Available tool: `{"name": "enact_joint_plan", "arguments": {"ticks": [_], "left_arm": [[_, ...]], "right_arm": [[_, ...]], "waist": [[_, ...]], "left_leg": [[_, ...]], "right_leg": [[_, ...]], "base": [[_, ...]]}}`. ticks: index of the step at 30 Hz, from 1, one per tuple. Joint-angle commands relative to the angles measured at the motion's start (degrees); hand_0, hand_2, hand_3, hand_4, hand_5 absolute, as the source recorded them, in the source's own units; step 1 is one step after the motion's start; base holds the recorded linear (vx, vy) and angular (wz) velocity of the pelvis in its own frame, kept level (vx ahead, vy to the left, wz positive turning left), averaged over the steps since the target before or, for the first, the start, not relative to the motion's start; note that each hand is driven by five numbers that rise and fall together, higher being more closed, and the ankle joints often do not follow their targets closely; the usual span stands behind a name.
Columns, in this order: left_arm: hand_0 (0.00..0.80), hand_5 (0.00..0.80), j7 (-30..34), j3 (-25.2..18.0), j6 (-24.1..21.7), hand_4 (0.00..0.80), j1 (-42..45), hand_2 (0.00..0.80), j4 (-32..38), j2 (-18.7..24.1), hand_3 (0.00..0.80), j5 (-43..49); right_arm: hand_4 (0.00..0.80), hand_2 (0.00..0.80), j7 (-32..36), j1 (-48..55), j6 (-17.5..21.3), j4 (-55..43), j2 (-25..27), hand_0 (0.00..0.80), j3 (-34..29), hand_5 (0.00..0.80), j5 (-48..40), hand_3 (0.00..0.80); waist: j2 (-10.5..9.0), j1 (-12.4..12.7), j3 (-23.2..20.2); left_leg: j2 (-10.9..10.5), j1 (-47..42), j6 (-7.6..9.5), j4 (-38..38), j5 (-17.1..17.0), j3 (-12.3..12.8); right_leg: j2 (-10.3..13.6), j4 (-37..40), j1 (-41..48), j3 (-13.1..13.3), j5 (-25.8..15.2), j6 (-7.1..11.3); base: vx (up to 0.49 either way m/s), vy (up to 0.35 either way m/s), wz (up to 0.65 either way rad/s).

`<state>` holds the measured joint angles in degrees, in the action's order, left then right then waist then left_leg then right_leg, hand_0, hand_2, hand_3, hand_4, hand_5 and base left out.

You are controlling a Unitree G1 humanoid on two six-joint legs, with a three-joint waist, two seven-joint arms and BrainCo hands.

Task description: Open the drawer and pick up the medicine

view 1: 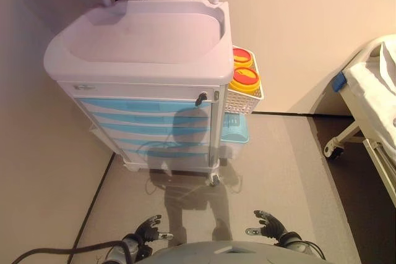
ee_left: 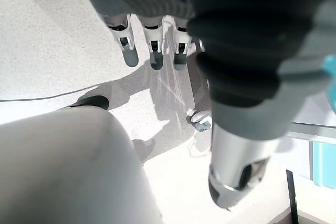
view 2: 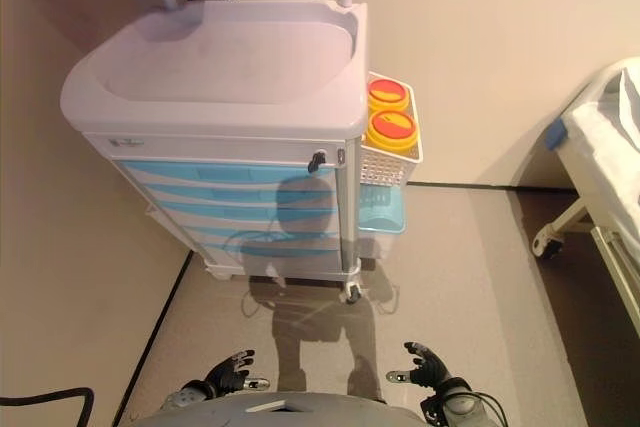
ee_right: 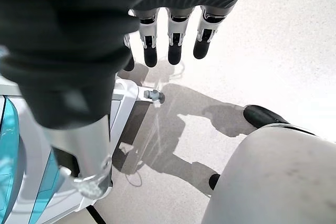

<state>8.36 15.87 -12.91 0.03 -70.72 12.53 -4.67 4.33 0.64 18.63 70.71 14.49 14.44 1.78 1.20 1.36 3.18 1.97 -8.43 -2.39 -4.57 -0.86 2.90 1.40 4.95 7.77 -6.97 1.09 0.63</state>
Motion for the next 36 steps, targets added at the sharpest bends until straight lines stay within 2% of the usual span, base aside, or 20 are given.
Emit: {"name": "enact_joint_plan", "arguments": {"ticks": [1, 15, 24, 33, 36], "left_arm": [[0.000, 0.000, 0.2, -1.4, -3.0, 0.000, -3.1, 0.000, -3.5, -0.8, 0.000, -1.6], [0.000, 0.000, -0.3, -1.7, -2.4, 0.000, -3.1, 0.000, -4.0, -0.9, 0.000, -1.7], [0.000, 0.000, -1.0, -3.5, -1.8, 0.000, -2.4, 0.000, -4.4, -0.8, 0.000, -4.2], [0.000, 0.000, -1.3, -7.6, -4.2, 0.000, -2.2, 0.000, -4.0, 0.5, 0.000, -12.6], [0.000, 0.000, -0.8, -7.6, -7.0, 0.000, -6.0, 0.000, -2.3, 2.0, 0.000, -18.9]], "right_arm": [[0.000, 0.000, 0.4, -2.5, 1.9, 1.0, -0.9, 0.000, 1.3, 0.000, 0.4, 0.000], [0.000, 0.000, 0.5, -2.6, 2.1, 1.5, -1.0, 0.000, 1.2, 0.000, 0.5, 0.000], [0.000, 0.000, 0.6, -2.3, 2.0, 1.2, -0.9, 0.000, 0.7, 0.000, 0.0, 0.000], [0.000, 0.000, 1.9, -1.8, 2.1, 0.0, 0.1, 0.000, 0.1, 0.000, -0.9, 0.000], [0.000, 0.000, 1.2, -5.2, 2.2, -2.0, 1.7, 0.000, 0.6, 0.000, -4.4, 0.000]], "waist": [[-2.55, -0.3, 0.6], [-2.61, -0.3, 0.8], [-3.02, -0.7, 1.3], [-4.04, -1.3, 3.7], [-4.07, -1.5, 7.8]], "left_leg": [[-4.4, 1.0, 2.93, 1.0, 4.6, 2.1], [-4.4, 0.9, 2.99, 1.0, 4.7, 2.2], [-4.3, 1.3, 3.10, 2.0, 5.1, 2.9], [-5.2, 4.5, 4.00, 6.8, 6.8, 3.8], [-5.4, 10.8, 4.24, 11.0, 7.0, 4.3]], "right_leg": [[1.3, -1.2, -1.9, -1.4, -1.2, 3.29], [1.3, -1.2, -1.8, -1.3, -1.1, 3.26], [1.4, -1.6, -2.3, -0.6, -1.2, 3.35], [2.0, -3.6, -5.3, 2.0, -1.6, 3.43], [2.5, -6.3, -11.6, 2.9, -2.1, 3.25]], "base": [[0.000, 0.000, 0.00], [0.000, 0.000, 0.00], [0.040, 0.006, -0.02], [0.055, 0.014, -0.15], [-0.238, 0.037, -0.28]]}}
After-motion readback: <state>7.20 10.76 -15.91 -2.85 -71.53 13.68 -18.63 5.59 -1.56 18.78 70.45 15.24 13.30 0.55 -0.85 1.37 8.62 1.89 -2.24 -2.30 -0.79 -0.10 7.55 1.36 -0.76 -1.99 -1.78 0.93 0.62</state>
